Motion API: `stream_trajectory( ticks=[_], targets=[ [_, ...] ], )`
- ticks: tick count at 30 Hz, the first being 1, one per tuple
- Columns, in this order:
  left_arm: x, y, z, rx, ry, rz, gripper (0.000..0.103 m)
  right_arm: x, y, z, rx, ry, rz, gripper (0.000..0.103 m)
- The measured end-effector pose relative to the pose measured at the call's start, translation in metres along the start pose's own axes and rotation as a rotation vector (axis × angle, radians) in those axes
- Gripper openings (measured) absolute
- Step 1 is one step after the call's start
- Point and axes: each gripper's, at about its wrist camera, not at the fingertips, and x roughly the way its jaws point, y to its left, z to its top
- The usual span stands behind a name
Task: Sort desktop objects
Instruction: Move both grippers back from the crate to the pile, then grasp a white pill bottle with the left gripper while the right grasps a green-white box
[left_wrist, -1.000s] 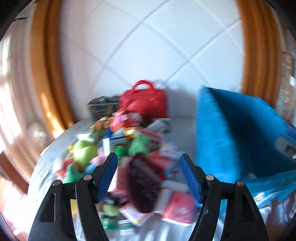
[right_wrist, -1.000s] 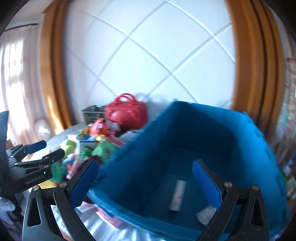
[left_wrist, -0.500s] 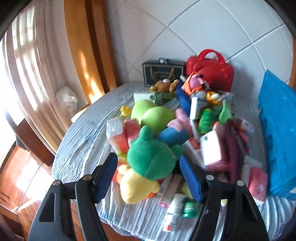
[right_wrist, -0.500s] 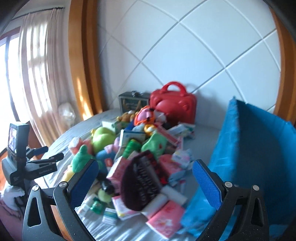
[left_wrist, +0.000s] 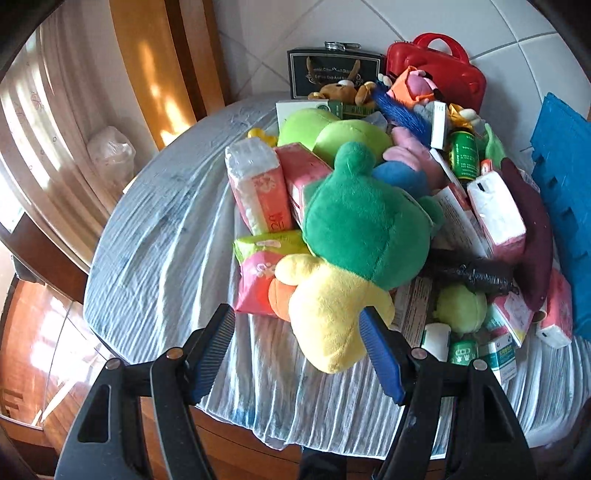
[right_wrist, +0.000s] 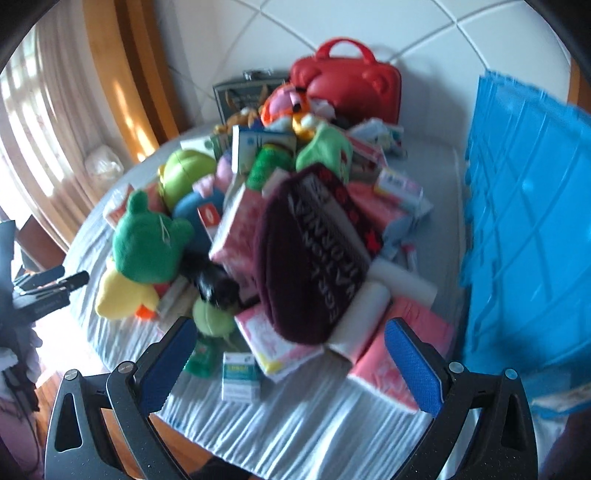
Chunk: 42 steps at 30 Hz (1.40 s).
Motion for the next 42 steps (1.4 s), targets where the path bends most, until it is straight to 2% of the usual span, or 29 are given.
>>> stream_trajectory(
  ticks=[5,8,10,15,16,19,22,25,28,31,33,35,39,42],
  targets=[
    [0.014,-0.030,-0.026,0.065,0.068,-0.082,0.069,0.033,0.010,-0.027,0.009,0.099,-0.009,0.103],
    [0.021,-0.055,-0.044,0.084,0.108,-0.116,0.069,0.047,0.013,-0.039,0.015,0.148,-0.045,0.103],
    [0.026,-0.071,-0.056,0.101,0.139,-0.147,0.069,0.054,0.015,-0.047,0.013,0.169,-0.016,0.103],
    [0.040,-0.098,-0.078,0.131,0.199,-0.151,0.069,0.064,0.017,-0.060,-0.008,0.206,0.054,0.103],
    [0.044,-0.102,-0.082,0.131,0.210,-0.153,0.069,0.067,0.017,-0.061,-0.012,0.207,0.055,0.101],
    [0.054,-0.108,-0.090,0.124,0.236,-0.158,0.069,0.073,0.018,-0.065,-0.029,0.226,0.057,0.087],
    [0.063,-0.112,-0.095,0.124,0.258,-0.152,0.068,0.078,0.019,-0.067,-0.031,0.243,0.070,0.083],
    [0.071,-0.114,-0.099,0.131,0.269,-0.143,0.060,0.082,0.025,-0.068,-0.045,0.240,0.079,0.081],
    [0.069,-0.118,-0.099,0.151,0.252,-0.145,0.051,0.092,0.030,-0.067,-0.057,0.250,0.078,0.071],
    [0.068,-0.121,-0.097,0.164,0.255,-0.151,0.044,0.102,0.037,-0.067,-0.070,0.264,0.074,0.068],
    [0.067,-0.121,-0.097,0.165,0.254,-0.157,0.030,0.108,0.041,-0.069,-0.082,0.273,0.069,0.057],
    [0.066,-0.120,-0.096,0.162,0.258,-0.165,0.028,0.111,0.043,-0.070,-0.093,0.279,0.066,0.037],
    [0.054,-0.115,-0.090,0.141,0.219,-0.170,0.027,0.097,0.045,-0.069,-0.112,0.252,0.086,0.037],
    [0.031,-0.115,-0.077,0.151,0.135,-0.154,0.027,0.074,0.047,-0.064,-0.131,0.206,0.114,0.037]
  ],
)
